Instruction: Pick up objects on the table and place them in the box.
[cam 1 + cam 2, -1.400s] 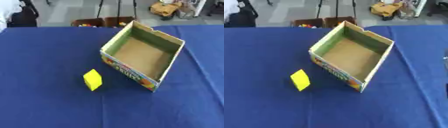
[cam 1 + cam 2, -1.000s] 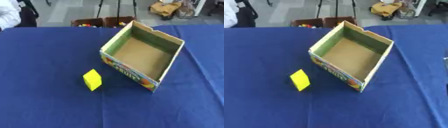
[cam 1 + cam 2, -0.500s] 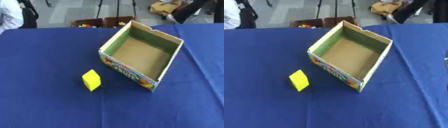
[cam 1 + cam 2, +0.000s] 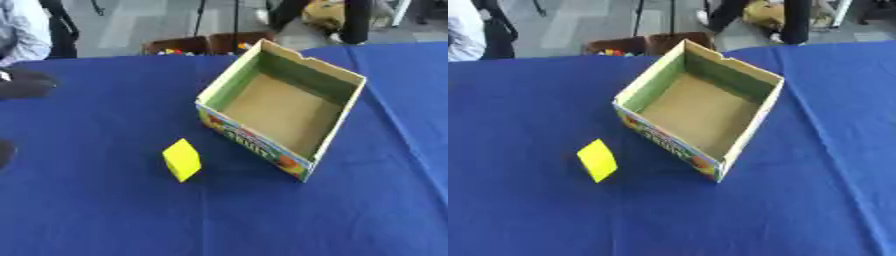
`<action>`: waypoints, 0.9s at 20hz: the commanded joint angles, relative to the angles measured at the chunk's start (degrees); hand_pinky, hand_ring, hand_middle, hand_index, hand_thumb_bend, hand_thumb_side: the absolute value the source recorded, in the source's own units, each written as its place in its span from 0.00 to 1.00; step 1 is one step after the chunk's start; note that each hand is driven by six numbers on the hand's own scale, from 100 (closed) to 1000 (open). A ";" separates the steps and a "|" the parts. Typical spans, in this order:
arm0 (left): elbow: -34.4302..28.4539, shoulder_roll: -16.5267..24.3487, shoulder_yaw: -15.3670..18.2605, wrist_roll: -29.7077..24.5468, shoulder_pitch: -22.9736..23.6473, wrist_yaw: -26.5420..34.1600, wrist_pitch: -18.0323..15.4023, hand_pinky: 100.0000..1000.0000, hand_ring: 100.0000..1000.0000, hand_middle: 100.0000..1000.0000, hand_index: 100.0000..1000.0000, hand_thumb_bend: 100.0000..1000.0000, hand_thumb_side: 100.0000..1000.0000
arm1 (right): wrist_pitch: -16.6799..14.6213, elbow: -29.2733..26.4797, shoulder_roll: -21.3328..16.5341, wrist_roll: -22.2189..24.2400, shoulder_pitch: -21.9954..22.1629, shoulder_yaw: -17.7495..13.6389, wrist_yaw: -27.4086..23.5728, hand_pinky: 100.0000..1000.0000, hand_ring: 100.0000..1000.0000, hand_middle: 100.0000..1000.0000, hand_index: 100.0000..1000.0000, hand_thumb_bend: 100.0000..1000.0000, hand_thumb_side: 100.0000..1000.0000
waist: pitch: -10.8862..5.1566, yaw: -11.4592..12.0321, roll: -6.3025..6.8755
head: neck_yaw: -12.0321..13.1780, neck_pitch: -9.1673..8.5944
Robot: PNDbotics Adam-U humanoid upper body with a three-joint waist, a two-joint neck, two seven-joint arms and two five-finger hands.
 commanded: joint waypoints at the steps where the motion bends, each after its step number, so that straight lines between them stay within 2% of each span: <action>1: 0.08 1.89 -1.84 -3.74 -2.58 0.85 1.42 0.62 0.74 0.86 1.00 0.00 0.98 | 0.04 -0.95 -1.35 0.54 -0.69 0.08 -0.43 0.73 0.74 0.58 0.81 0.00 0.52 | -1.90 -0.22 0.88 | 0.66 -0.16; 7: 1.69 -0.39 -5.13 -9.70 -7.25 1.58 2.59 0.64 0.77 0.90 1.00 0.00 1.00 | 0.02 -0.95 -1.11 1.07 -0.88 0.32 -0.85 0.73 0.74 0.58 0.81 0.00 0.52 | -1.91 -0.67 0.95 | 1.10 -0.14; 12: 4.20 -2.49 -6.41 -13.80 -9.99 1.27 3.83 0.66 0.78 0.89 1.00 0.00 1.00 | 0.13 -0.95 -0.92 1.39 -0.83 0.45 -1.12 0.73 0.74 0.58 0.82 0.00 0.52 | -2.03 -0.75 1.03 | 1.11 -0.15; 18: 8.08 -5.09 -7.68 -15.26 -13.99 1.26 5.93 0.66 0.76 0.88 1.00 0.00 1.00 | 0.25 -0.95 -0.70 1.79 -0.74 0.62 -1.40 0.73 0.74 0.58 0.82 0.00 0.52 | -2.21 -0.87 1.14 | 1.18 -0.48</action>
